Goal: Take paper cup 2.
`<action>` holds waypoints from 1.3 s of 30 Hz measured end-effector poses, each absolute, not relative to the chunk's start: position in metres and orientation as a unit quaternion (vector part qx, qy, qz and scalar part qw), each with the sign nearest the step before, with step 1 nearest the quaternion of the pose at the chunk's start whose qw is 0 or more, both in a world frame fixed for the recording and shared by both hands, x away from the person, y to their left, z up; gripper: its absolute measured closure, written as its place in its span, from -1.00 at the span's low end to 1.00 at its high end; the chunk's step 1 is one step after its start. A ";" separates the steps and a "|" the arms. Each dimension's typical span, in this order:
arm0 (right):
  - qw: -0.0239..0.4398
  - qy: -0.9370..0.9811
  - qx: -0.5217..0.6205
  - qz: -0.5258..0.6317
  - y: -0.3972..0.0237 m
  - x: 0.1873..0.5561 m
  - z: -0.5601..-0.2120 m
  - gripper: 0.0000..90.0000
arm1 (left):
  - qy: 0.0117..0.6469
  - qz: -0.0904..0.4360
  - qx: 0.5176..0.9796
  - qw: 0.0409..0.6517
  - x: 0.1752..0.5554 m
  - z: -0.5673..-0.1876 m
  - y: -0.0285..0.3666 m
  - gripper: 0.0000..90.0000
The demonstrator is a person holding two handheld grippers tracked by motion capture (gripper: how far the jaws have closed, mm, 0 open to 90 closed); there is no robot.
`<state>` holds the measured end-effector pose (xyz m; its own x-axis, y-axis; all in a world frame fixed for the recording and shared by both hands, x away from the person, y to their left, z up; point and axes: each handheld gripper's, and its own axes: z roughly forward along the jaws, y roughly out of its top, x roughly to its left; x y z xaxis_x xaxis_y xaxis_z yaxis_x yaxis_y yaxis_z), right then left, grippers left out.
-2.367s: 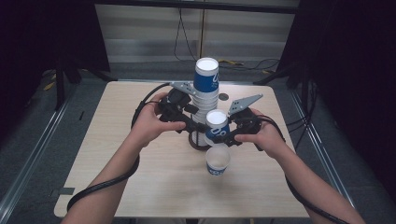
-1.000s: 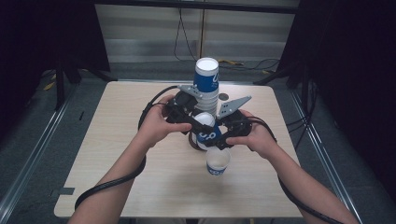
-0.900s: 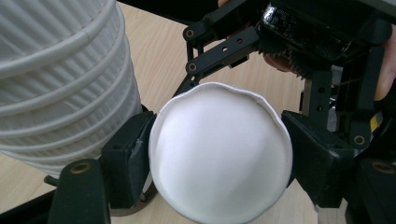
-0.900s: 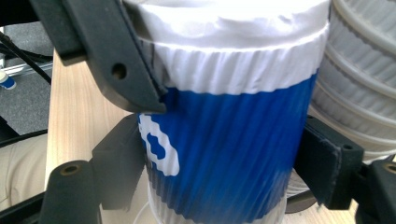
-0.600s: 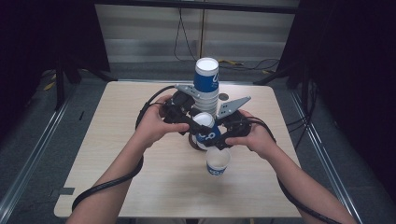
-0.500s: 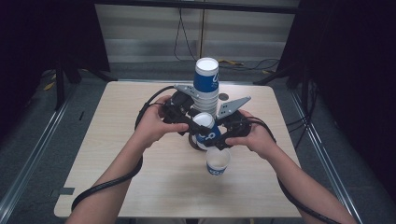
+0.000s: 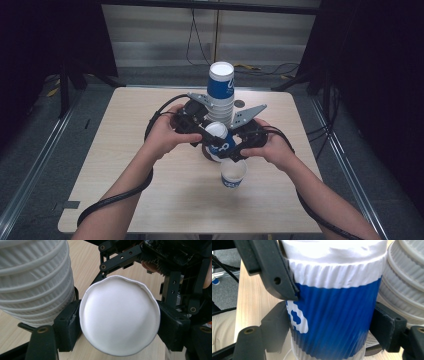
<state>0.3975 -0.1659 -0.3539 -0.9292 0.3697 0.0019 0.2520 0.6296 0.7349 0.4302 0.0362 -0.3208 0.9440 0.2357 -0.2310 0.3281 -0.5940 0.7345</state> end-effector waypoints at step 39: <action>0.072 0.878 0.205 0.427 -0.176 0.394 -0.375 -0.71 | 0.170 -0.057 0.876 0.447 0.430 -0.309 0.053 -0.37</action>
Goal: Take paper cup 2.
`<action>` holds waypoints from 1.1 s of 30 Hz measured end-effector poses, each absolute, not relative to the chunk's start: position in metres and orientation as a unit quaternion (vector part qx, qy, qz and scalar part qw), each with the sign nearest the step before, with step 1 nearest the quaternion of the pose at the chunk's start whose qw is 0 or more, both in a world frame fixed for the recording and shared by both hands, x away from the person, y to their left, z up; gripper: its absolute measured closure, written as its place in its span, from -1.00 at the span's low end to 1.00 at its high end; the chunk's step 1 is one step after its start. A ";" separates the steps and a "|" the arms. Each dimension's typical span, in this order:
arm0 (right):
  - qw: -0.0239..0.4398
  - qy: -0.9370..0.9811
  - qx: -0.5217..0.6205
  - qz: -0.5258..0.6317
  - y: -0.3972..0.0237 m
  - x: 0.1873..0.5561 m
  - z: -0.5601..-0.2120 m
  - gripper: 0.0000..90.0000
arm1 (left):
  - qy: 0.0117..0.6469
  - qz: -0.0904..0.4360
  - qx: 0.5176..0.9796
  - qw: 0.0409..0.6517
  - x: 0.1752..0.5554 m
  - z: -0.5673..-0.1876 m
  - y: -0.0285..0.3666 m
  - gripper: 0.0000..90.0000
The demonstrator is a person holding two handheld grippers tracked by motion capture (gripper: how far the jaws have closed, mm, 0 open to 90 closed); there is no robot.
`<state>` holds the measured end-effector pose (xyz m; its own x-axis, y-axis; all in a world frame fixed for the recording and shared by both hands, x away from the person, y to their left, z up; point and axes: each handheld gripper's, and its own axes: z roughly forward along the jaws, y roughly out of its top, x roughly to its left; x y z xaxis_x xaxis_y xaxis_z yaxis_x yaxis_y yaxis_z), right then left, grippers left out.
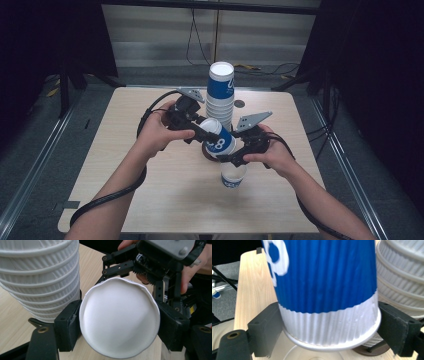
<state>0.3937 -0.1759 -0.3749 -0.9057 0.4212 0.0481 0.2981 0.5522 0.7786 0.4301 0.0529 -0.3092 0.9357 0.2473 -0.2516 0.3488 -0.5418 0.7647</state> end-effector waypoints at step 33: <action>0.072 0.882 0.194 0.424 -0.184 0.389 -0.369 -0.53 | 0.156 -0.065 0.887 0.429 0.427 -0.311 0.056 -0.37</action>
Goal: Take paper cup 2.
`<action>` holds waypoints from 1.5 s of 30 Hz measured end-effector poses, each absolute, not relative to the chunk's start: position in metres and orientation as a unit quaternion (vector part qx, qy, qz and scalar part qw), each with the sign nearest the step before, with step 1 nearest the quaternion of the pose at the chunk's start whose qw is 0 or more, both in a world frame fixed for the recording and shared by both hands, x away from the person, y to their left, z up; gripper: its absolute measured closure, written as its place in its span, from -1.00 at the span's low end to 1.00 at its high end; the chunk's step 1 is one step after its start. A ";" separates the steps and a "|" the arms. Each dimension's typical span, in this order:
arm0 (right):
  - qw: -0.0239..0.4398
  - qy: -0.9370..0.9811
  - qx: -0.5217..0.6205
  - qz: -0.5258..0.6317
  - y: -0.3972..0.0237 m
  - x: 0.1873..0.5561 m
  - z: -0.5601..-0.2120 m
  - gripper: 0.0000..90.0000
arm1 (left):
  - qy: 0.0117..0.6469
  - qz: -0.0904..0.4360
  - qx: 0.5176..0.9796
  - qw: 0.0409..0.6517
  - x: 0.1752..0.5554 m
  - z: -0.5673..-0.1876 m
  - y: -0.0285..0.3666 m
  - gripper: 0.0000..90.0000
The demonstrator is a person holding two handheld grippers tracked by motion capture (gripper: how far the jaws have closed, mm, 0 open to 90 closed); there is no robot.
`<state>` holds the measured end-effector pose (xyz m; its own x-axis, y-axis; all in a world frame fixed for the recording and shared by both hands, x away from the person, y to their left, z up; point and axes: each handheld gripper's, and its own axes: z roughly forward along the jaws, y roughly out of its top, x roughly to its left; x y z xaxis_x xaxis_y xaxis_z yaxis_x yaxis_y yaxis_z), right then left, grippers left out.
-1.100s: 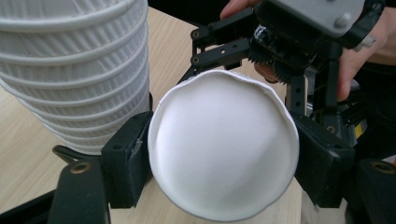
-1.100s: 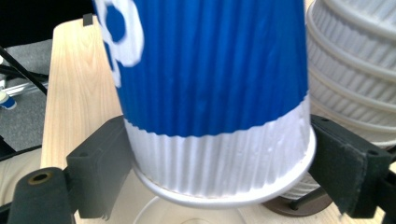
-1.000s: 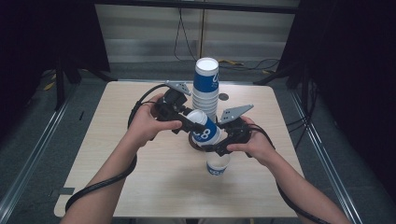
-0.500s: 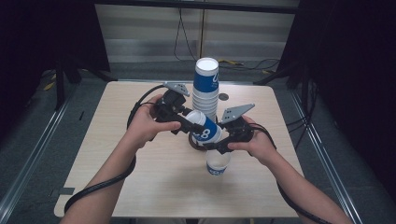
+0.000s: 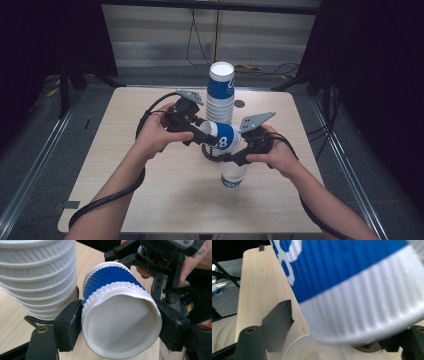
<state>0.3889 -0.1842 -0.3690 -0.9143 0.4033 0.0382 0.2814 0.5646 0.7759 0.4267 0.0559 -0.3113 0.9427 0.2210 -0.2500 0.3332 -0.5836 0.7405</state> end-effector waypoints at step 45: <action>0.089 0.924 0.131 0.347 -0.186 0.384 -0.360 -0.56 | 0.055 0.014 0.951 0.304 0.407 -0.315 0.036 -0.52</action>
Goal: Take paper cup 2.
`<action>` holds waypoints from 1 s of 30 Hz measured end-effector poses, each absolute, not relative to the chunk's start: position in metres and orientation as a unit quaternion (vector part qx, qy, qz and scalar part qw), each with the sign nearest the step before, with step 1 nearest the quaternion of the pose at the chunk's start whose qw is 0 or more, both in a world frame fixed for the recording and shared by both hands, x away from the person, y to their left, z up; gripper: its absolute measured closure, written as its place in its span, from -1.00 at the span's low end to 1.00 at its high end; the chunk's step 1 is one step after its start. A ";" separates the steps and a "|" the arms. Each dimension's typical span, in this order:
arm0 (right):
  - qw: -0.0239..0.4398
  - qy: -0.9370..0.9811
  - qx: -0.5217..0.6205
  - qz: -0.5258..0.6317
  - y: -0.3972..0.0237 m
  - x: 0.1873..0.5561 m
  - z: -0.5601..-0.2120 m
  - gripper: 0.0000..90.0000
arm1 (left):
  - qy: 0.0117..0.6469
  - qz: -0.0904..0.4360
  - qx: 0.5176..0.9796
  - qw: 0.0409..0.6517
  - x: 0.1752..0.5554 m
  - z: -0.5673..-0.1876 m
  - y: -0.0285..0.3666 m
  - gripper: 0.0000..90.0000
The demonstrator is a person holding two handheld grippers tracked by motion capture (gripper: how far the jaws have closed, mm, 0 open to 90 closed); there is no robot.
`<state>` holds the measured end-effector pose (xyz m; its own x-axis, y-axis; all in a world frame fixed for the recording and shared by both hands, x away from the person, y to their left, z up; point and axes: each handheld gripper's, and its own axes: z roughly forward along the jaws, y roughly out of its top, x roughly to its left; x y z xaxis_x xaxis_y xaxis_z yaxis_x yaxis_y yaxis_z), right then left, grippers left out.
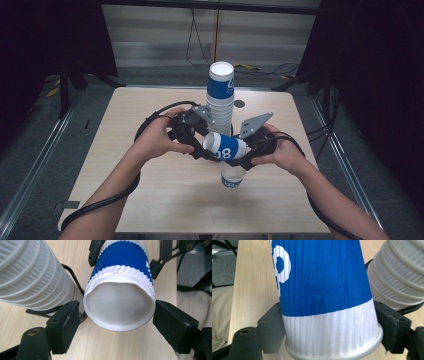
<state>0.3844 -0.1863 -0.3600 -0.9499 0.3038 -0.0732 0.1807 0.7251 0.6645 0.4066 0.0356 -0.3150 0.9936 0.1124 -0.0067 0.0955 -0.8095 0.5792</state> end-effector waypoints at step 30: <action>0.071 0.952 0.107 0.279 -0.176 0.387 -0.360 -0.57 | 0.018 0.021 0.976 0.216 0.400 -0.322 0.009 -0.37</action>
<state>0.3865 -0.1761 -0.3597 -0.9669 0.2440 -0.0744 0.1652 0.8213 0.5461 0.3999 0.0087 -0.3224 0.9985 0.0441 0.0331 0.0260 -0.9057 0.4231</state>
